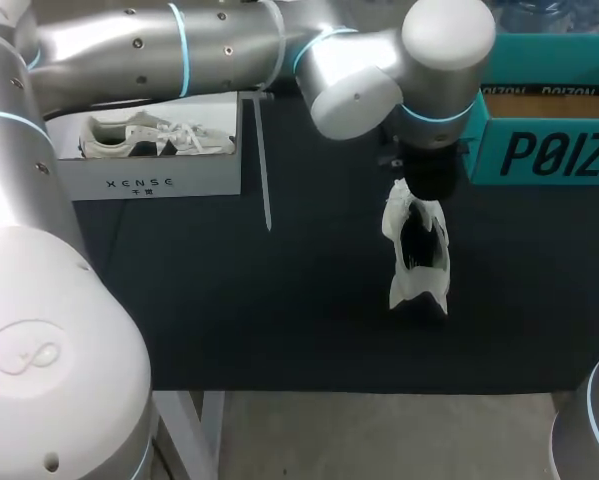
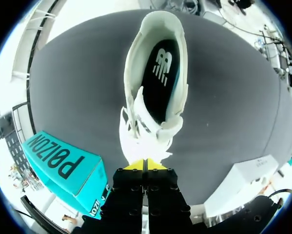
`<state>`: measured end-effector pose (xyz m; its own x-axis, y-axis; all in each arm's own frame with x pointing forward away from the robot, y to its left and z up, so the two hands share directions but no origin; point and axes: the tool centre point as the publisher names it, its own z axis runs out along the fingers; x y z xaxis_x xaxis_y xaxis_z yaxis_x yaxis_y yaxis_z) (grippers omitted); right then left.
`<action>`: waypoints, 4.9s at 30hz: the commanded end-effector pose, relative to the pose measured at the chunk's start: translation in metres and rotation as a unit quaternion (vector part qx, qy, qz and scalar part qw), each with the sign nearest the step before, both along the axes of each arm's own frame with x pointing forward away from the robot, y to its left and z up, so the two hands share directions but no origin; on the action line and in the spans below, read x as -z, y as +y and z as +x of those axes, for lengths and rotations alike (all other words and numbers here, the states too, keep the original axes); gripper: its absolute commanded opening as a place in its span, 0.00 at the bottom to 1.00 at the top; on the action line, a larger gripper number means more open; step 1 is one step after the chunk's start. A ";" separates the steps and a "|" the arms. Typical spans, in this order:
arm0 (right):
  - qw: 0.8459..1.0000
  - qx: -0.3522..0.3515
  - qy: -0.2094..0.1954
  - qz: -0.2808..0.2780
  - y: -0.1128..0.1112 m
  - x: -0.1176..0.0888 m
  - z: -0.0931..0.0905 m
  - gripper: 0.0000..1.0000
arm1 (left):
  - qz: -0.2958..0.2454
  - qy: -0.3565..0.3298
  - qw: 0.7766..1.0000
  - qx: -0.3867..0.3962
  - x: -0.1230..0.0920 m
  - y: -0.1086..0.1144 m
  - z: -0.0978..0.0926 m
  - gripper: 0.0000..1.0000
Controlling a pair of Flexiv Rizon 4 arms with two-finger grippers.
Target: Take the shoe out of the shoebox, open the shoe tongue, remove and reinsert the insole, then place the shoe into the shoebox
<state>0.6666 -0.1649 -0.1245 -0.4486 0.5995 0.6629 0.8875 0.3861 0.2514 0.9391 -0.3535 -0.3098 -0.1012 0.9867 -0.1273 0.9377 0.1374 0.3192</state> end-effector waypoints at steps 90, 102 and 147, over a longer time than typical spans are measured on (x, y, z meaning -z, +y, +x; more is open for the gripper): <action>1.000 0.000 0.000 -0.001 0.000 0.001 0.000 1.00 | -0.020 0.244 0.772 -0.587 0.025 0.008 -0.188 1.00; 1.000 0.000 0.000 -0.001 0.000 0.001 0.000 1.00 | -0.023 0.242 0.756 -0.608 0.046 0.018 -0.188 1.00; 1.000 0.000 0.000 -0.001 0.000 0.001 0.000 1.00 | -0.043 0.257 0.774 -0.577 0.054 0.013 -0.177 0.00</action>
<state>0.6667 -0.1649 -0.1244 -0.4482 0.5997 0.6629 0.8877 0.3858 0.2511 0.7590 -0.3448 -0.3657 -0.9684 0.1914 0.1597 0.1760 0.9787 -0.1058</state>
